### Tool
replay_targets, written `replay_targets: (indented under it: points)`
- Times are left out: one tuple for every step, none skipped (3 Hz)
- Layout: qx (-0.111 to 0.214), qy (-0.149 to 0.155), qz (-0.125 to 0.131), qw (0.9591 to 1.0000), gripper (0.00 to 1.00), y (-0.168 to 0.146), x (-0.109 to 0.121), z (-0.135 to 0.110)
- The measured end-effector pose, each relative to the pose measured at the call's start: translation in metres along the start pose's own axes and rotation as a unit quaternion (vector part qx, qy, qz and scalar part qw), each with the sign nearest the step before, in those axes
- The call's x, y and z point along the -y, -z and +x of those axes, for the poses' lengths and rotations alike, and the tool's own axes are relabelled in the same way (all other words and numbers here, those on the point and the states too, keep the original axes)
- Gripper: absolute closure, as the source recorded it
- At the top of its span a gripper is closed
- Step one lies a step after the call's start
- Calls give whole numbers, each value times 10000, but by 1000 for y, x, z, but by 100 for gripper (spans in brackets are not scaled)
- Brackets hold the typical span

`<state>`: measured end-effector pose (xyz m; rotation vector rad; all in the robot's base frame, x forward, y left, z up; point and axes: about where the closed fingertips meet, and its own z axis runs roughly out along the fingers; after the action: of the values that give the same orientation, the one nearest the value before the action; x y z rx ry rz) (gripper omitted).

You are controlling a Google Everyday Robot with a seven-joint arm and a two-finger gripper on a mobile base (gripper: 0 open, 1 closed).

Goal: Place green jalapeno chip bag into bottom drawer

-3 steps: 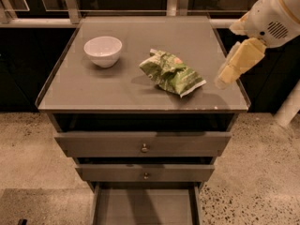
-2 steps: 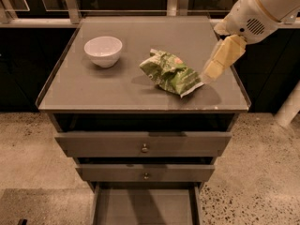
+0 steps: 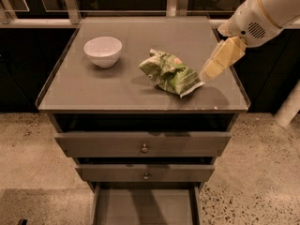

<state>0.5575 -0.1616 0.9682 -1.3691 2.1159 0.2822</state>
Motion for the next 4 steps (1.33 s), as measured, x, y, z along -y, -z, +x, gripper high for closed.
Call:
replay_targets:
  points:
    - [321,-267,203,9989,0,-17,19,-5]
    - [527,-325,237,9978,0,-38,36,-17]
    - [653,-422,146,9969,0,-62,43,-25]
    - [712,-561,84,9958,0,-82,48,-27]
